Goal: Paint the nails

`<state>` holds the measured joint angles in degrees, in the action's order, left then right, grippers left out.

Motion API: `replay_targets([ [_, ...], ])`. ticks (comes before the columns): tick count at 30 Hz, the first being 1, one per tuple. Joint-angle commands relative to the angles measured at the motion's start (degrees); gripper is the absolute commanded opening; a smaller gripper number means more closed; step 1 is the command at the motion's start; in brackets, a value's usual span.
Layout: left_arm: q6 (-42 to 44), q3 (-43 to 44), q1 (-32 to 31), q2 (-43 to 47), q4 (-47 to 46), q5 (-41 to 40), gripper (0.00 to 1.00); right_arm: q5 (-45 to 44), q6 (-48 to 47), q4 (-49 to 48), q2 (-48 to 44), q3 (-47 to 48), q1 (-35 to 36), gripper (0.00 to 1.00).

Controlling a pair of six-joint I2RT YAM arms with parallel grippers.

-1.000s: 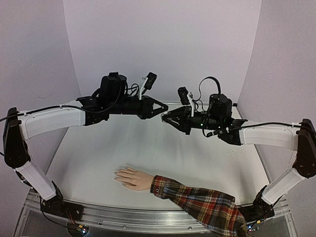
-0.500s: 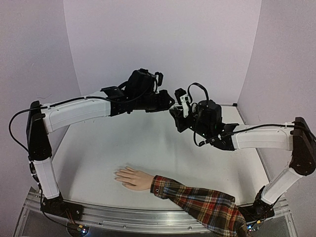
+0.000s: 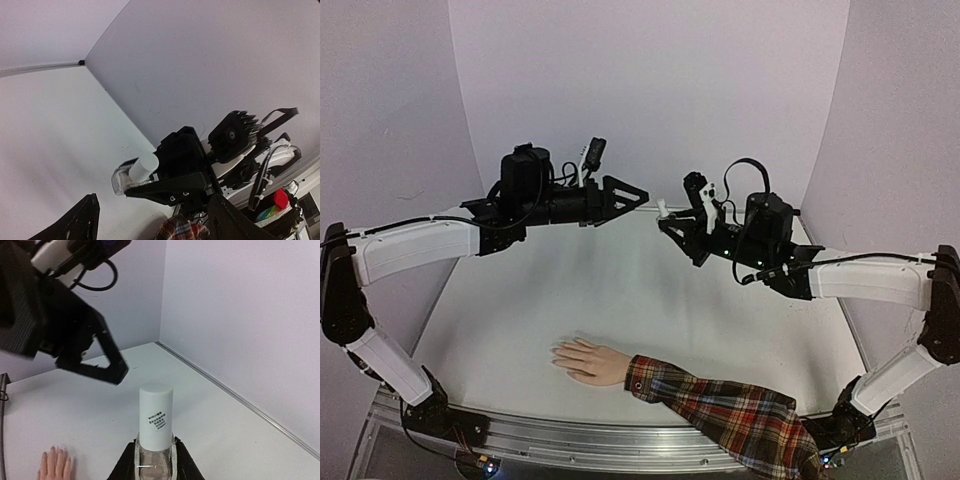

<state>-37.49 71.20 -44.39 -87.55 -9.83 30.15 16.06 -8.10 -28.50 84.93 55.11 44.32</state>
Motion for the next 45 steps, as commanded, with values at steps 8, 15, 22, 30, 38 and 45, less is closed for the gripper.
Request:
replay_targets([
  [8,6.7,7.9,0.9,-5.7,-4.6,17.3,0.64,20.0,6.4,-3.1,-0.8,2.9,-2.1,0.0],
  [15,7.5,8.5,0.8,-6.2,-4.0,17.4,0.41,18.5,7.0,-3.2,0.1,3.8,-2.1,0.0],
  [22,10.1,11.4,-0.4,-7.2,0.7,13.1,0.17,17.8,8.7,-3.2,1.3,4.9,-2.1,0.0],
  [30,14.3,16.4,-5.3,-7.9,14.2,-14.1,0.0,-2.8,9.6,-2.4,1.0,4.9,0.0,0.0],
  [38,0.5,27.6,-13.7,-14.0,28.3,-45.3,0.0,-52.2,-5.5,0.5,9.0,13.3,11.8,0.0],
  [45,1.8,15.0,-9.4,-5.9,10.0,-13.7,0.39,-25.5,-3.7,-0.7,3.6,7.4,9.0,0.0],
])
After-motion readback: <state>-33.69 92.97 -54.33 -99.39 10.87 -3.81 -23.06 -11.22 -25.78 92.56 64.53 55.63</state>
